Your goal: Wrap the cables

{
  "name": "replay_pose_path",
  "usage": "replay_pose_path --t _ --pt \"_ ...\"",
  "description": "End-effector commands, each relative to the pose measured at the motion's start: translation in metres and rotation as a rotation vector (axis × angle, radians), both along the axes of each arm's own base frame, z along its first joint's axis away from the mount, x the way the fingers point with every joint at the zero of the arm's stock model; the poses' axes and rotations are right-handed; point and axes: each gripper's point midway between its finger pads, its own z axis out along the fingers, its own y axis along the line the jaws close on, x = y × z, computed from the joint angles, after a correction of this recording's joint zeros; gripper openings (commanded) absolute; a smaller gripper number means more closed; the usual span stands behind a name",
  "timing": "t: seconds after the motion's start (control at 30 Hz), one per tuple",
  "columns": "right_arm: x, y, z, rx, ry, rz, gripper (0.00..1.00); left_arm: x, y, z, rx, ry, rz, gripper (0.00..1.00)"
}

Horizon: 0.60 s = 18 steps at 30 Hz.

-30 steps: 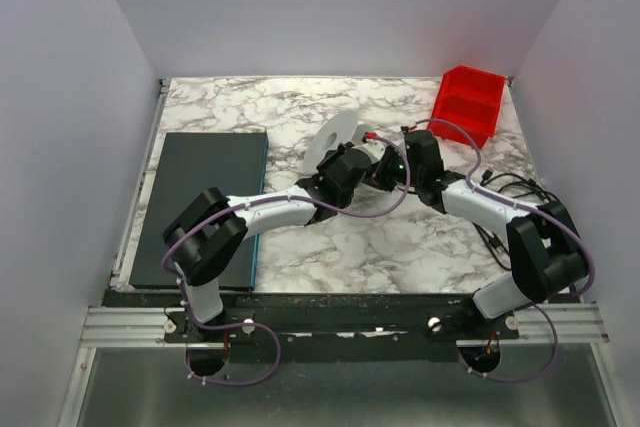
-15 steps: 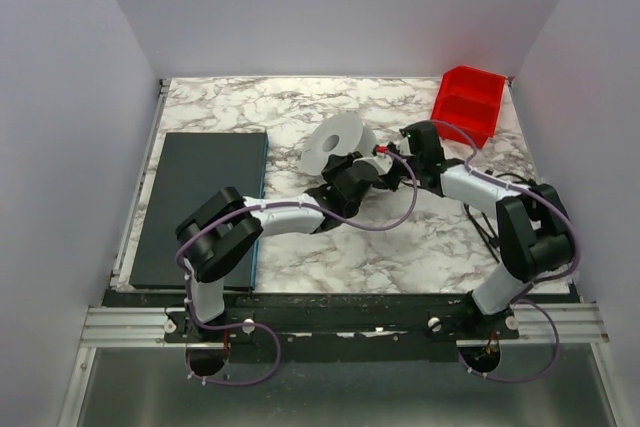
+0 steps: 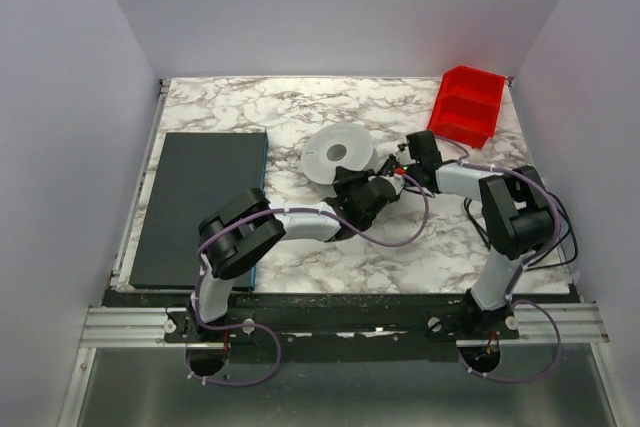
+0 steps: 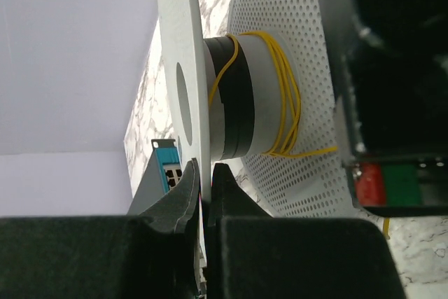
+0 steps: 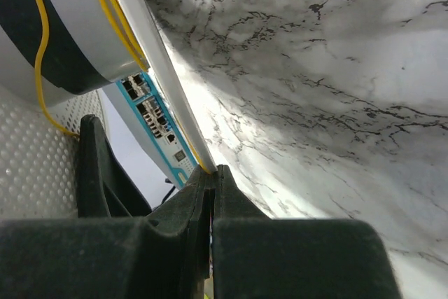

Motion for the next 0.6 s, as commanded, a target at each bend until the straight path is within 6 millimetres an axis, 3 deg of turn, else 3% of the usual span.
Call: replay_pose_path --t 0.0,0.23,0.4,0.57 --pt "0.047 -0.024 -0.025 -0.075 -0.119 -0.13 0.01 -0.045 -0.004 -0.065 0.081 0.228 -0.065 0.0" --pt "0.037 -0.022 -0.051 -0.027 -0.084 -0.123 0.01 -0.057 -0.003 -0.086 0.089 0.332 -0.047 0.0" --pt "0.03 -0.021 -0.055 0.087 -0.05 -0.14 0.03 -0.064 -0.003 -0.097 0.086 0.39 -0.04 0.0" --pt "0.025 -0.018 -0.046 0.216 -0.047 -0.165 0.09 -0.066 -0.003 -0.1 0.085 0.407 -0.041 0.0"
